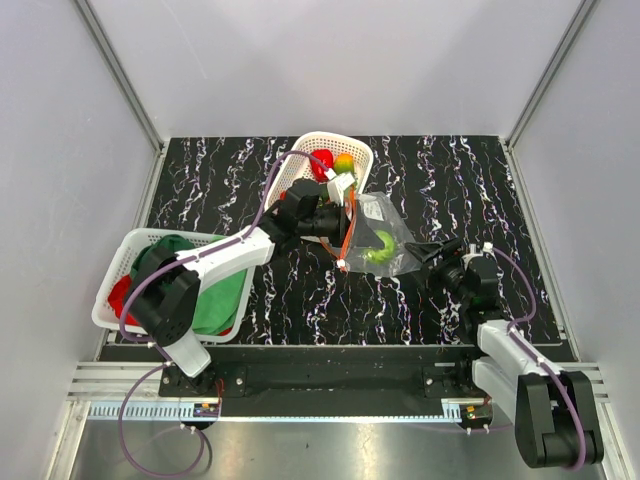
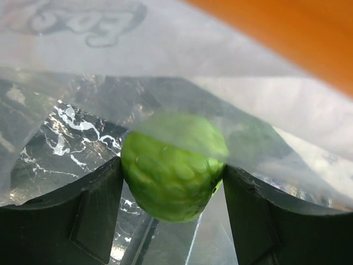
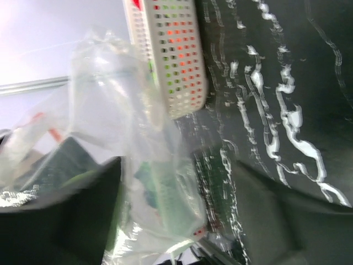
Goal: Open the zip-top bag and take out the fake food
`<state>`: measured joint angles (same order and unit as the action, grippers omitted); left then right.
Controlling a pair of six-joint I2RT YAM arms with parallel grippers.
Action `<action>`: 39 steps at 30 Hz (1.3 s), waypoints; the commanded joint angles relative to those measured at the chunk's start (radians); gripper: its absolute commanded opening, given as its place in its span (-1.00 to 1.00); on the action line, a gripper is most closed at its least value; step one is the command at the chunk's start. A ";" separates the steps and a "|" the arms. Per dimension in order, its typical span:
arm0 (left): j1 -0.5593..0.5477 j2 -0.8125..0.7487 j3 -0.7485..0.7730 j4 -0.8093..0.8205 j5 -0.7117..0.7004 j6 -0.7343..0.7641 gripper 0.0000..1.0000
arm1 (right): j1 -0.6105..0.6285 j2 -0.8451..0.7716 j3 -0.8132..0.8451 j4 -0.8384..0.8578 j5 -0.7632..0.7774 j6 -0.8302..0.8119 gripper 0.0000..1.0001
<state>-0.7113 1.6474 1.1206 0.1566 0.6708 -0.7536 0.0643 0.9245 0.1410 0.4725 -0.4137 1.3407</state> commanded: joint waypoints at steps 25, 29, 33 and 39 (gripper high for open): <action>0.305 -0.094 0.080 -0.272 -0.370 0.232 -1.00 | -0.147 0.099 0.446 -0.529 0.366 -0.449 -1.00; 0.328 0.079 0.258 -0.310 -0.419 0.260 -1.00 | -0.162 0.166 0.535 -0.636 0.441 -0.546 -1.00; 0.365 0.231 0.418 -0.350 -0.479 0.263 -1.00 | -0.167 0.229 0.633 -0.739 0.466 -0.652 -0.88; 0.406 0.426 0.646 -0.448 -0.520 0.281 -0.42 | -0.167 0.250 0.692 -0.810 0.472 -0.730 -0.29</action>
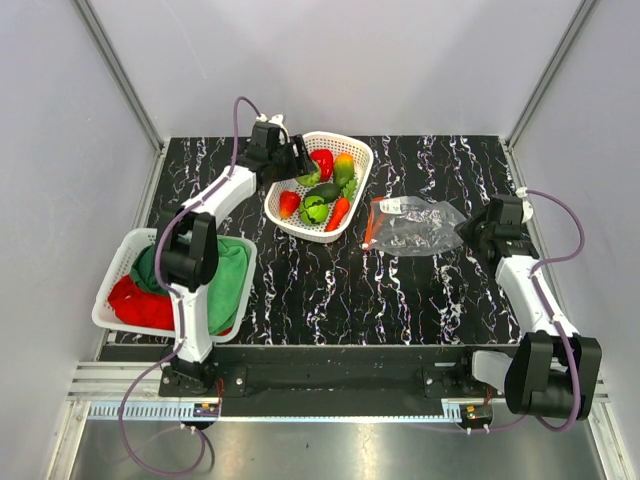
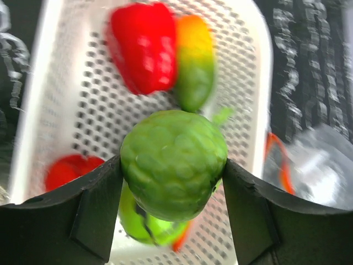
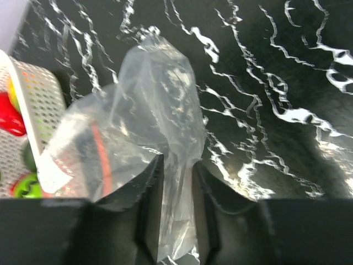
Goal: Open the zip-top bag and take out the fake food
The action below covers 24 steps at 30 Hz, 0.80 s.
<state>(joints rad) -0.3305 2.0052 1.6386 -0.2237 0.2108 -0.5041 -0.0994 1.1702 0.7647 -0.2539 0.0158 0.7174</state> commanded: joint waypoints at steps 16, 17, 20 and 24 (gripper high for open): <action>-0.021 -0.175 -0.083 -0.075 -0.125 0.053 0.98 | 0.317 0.014 0.381 -0.453 0.320 -0.217 0.99; -0.030 -0.201 -0.104 -0.075 -0.140 0.050 0.97 | 0.355 0.005 0.406 -0.491 0.347 -0.216 0.99; -0.090 -0.321 -0.203 -0.071 -0.162 0.055 0.98 | 0.464 -0.062 0.404 -0.515 0.326 -0.213 1.00; -0.217 -0.500 -0.345 -0.052 -0.183 0.015 0.97 | 0.524 -0.203 0.360 -0.515 0.204 -0.213 0.99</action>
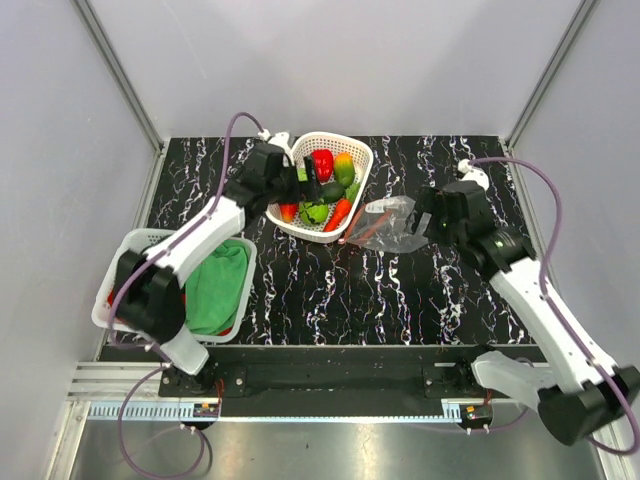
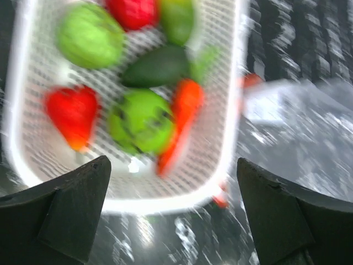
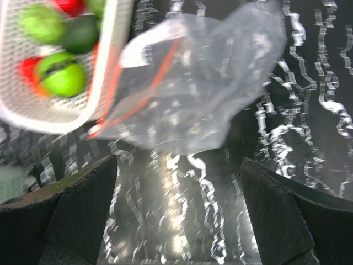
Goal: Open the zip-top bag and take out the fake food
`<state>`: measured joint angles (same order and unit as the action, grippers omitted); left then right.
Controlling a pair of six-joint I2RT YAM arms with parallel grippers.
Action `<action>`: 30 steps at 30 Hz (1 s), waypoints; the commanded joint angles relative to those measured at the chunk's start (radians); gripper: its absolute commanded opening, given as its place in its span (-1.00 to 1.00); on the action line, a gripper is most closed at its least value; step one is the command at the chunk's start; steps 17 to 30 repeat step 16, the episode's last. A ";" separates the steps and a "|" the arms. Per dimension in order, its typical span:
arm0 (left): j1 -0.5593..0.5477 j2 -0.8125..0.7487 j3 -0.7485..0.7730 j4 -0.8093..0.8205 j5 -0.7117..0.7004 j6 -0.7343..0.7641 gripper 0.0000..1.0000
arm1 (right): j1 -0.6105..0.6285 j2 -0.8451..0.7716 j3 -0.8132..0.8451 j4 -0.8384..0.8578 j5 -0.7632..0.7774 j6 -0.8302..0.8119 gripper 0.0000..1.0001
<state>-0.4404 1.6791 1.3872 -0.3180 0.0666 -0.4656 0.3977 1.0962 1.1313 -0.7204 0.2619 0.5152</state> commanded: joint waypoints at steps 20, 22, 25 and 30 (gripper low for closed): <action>-0.713 -0.758 -0.589 0.393 -0.169 -0.185 0.98 | 0.027 -0.551 -0.148 -0.077 -0.452 0.092 0.99; -0.713 -0.758 -0.589 0.393 -0.169 -0.185 0.98 | 0.027 -0.551 -0.148 -0.077 -0.452 0.092 0.99; -0.713 -0.758 -0.589 0.393 -0.169 -0.185 0.98 | 0.027 -0.551 -0.148 -0.077 -0.452 0.092 0.99; -0.713 -0.758 -0.589 0.393 -0.169 -0.185 0.98 | 0.027 -0.551 -0.148 -0.077 -0.452 0.092 0.99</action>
